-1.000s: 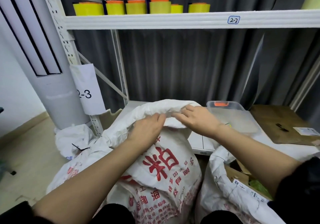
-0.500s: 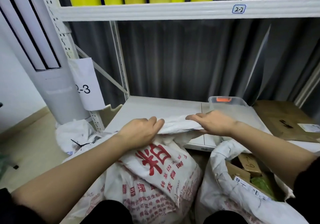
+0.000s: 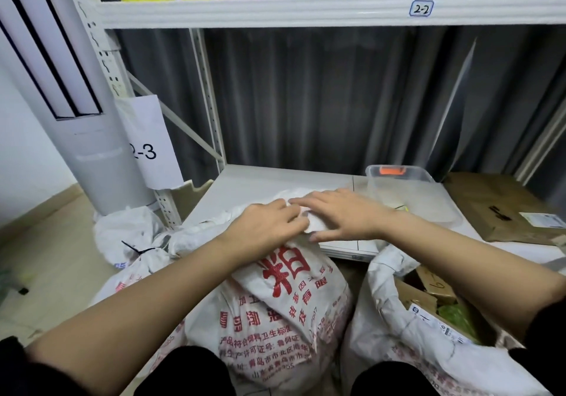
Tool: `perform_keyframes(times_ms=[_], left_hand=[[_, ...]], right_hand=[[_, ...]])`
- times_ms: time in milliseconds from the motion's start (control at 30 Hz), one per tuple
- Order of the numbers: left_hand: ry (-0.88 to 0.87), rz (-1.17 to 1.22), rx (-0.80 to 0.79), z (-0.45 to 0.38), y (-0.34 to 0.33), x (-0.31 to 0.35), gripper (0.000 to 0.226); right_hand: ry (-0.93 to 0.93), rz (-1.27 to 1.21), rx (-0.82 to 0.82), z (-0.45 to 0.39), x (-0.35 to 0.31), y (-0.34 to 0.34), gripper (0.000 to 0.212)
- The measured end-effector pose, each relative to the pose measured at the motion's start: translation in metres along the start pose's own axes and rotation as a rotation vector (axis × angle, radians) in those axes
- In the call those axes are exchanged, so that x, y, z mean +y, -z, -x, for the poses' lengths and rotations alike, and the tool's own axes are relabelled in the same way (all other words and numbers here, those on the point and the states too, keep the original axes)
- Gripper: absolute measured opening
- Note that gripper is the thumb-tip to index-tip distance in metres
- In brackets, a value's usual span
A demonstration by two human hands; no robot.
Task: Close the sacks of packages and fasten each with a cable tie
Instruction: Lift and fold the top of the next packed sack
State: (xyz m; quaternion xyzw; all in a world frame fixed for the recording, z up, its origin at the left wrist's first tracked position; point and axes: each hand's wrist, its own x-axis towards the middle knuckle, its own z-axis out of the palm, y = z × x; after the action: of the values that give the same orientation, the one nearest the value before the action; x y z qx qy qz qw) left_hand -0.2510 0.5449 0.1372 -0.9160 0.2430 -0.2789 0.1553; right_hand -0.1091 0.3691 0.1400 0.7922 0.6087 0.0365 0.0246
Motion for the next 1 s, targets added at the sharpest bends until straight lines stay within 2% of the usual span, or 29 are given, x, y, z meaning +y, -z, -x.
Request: perform_keyframes(times_ms=[67,100,167,267,300,367,433,500,567,600,667,700,767,800,900,1000], left_hand=[[-0.082,-0.067,0.038,-0.001,0.002,0.002,0.025],[-0.058,-0.087,0.046,0.002,-0.001,0.000,0.025],[0.130,0.001,-0.007,0.013,-0.005,0.002,0.027],[0.523,0.346,-0.193,0.029,-0.003,0.007,0.046],[0.595,0.468,-0.265,0.034,-0.002,0.010,0.045],[0.601,0.618,-0.345,0.037,-0.003,0.012,0.033],[0.597,0.657,-0.392,0.036,-0.003,0.010,0.027],[0.551,0.461,-0.454,0.030,-0.002,0.008,0.028],[0.357,0.061,-0.320,0.028,-0.007,0.009,0.033],[0.256,-0.052,-0.244,0.029,-0.009,0.011,0.037],[0.164,-0.173,-0.107,0.027,-0.013,0.013,0.033],[0.157,-0.183,-0.069,0.025,-0.015,0.011,0.026],[0.171,-0.127,-0.054,0.018,-0.009,0.014,0.017],[0.234,-0.106,-0.066,0.017,-0.009,0.015,0.018],[0.497,0.235,-0.304,0.021,0.001,0.010,0.039],[0.440,0.545,-0.410,0.041,0.006,0.002,0.049]], right_hand=[[0.017,-0.058,0.005,-0.006,-0.011,-0.003,0.055],[0.031,-0.053,0.035,-0.006,-0.013,-0.006,0.040],[0.060,-0.019,0.148,-0.001,-0.016,-0.011,0.018],[0.066,0.160,0.303,0.008,-0.015,-0.018,0.021],[0.044,0.202,0.324,0.010,-0.015,-0.021,0.025],[0.012,0.265,0.352,0.013,-0.018,-0.029,0.037],[-0.010,0.265,0.361,0.013,-0.022,-0.033,0.030],[-0.039,0.212,0.341,0.013,-0.025,-0.030,0.029],[-0.084,0.135,0.202,0.012,-0.026,-0.020,0.040],[-0.103,0.091,0.096,0.011,-0.027,-0.016,0.049],[-0.108,-0.074,-0.027,0.007,-0.035,-0.006,0.064],[-0.098,-0.176,-0.041,0.003,-0.040,-0.002,0.064],[-0.087,-0.272,-0.040,-0.002,-0.045,-0.002,0.049],[-0.078,-0.253,-0.024,-0.004,-0.047,-0.002,0.042],[-0.019,-0.067,0.122,-0.002,-0.047,-0.004,0.033],[0.061,0.173,0.344,0.008,-0.039,-0.017,0.034]])
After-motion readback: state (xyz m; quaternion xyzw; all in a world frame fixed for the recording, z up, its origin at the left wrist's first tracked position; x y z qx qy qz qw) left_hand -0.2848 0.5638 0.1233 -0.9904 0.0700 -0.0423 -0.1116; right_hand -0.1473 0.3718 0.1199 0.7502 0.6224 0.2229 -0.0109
